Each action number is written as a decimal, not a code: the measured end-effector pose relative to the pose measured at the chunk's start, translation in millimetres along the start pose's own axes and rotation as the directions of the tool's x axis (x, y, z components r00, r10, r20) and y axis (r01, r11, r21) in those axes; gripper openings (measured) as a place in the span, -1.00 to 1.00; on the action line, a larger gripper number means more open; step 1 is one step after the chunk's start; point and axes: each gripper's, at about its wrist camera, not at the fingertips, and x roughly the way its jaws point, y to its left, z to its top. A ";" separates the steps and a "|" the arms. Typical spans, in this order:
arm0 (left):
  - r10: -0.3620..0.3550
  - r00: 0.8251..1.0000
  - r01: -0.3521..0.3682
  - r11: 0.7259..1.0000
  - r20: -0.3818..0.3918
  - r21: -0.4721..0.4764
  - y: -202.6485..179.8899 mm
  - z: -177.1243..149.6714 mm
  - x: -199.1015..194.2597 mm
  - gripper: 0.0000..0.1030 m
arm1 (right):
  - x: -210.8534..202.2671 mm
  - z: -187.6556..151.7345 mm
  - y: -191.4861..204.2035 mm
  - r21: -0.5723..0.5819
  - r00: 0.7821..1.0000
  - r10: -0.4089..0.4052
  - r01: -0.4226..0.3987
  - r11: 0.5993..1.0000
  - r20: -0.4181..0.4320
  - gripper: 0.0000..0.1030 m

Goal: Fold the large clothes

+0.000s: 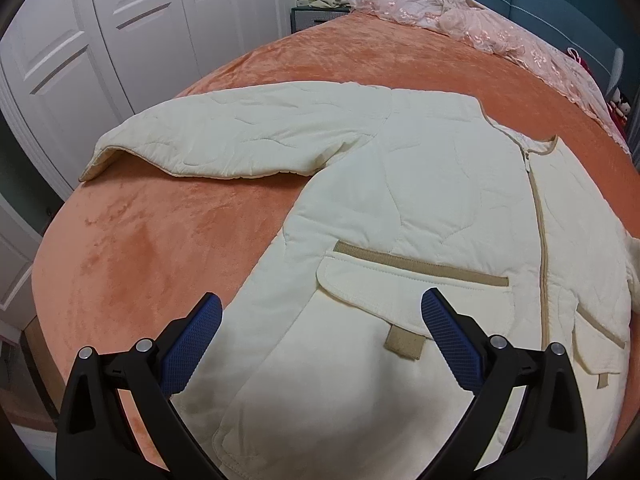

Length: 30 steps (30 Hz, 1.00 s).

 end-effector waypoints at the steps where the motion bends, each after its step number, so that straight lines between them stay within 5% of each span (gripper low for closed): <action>1: -0.014 1.000 0.014 1.000 0.000 -0.013 1.8 1.4 -0.1 0.90 | 8.3 -11.0 43.4 -0.083 0.996 0.080 -0.083 0.993 -0.038 -0.63; 4: -0.099 0.995 0.098 0.992 -0.012 -0.076 8.4 8.3 1.0 0.90 | 28.2 -60.8 139.1 -0.251 0.962 0.223 -0.258 0.933 -0.160 0.03; 7: -0.214 0.977 0.210 0.968 -0.007 -0.139 12.0 19.2 6.4 0.90 | 33.4 -108.3 174.9 -0.308 0.950 0.233 -0.290 0.906 -0.208 0.10; 11: -0.341 0.939 0.328 0.924 -0.038 -0.194 6.1 36.1 31.6 0.90 | 38.4 -134.6 134.3 -0.134 0.934 0.228 -0.272 0.953 -0.275 0.13; 15: -0.427 0.902 0.388 0.865 -0.059 -0.319 -2.3 51.0 71.2 0.90 | 23.1 -157.6 63.0 0.072 0.945 0.144 -0.129 0.989 -0.293 0.18; 19: -0.468 0.882 0.408 0.821 -0.061 -0.399 -16.4 70.7 110.6 0.89 | 24.6 -155.2 -10.8 0.315 0.958 0.107 -0.018 0.949 -0.267 0.19; 21: -0.441 0.895 0.383 0.837 -0.066 -0.391 -26.2 79.2 119.1 0.88 | 29.4 -151.7 -32.2 0.375 0.962 0.087 0.017 0.927 -0.259 0.20; 23: -0.424 0.904 0.380 0.856 -0.056 -0.350 -37.9 88.1 119.0 0.56 | 38.6 -150.9 -48.2 0.427 0.965 0.073 0.043 0.903 -0.252 0.20; 25: -0.432 0.899 0.392 0.867 -0.072 -0.307 -48.7 94.9 119.3 -0.42 | 50.3 -149.8 -59.4 0.479 0.967 0.079 0.049 0.876 -0.244 0.20; 27: -0.420 0.904 0.384 0.876 -0.073 -0.292 -50.5 96.9 115.1 -0.82 | 62.5 -147.9 -65.7 0.515 0.968 0.090 0.045 0.856 -0.234 -0.03; 28: -0.423 0.904 0.391 0.876 -0.060 -0.282 -48.8 97.6 109.7 -0.86 | 65.0 -145.6 -65.7 0.509 0.968 0.076 0.059 0.859 -0.240 -0.52; 29: -0.422 0.906 0.398 0.876 -0.035 -0.272 -45.0 97.8 100.7 -0.87 | 63.8 -141.8 -63.5 0.494 0.969 0.057 0.072 0.866 -0.242 -0.74; 30: -0.421 0.907 0.404 0.877 -0.010 -0.261 -39.3 96.8 90.6 -0.88 | 58.8 -135.8 -57.6 0.487 0.975 0.064 0.048 0.872 -0.211 -0.76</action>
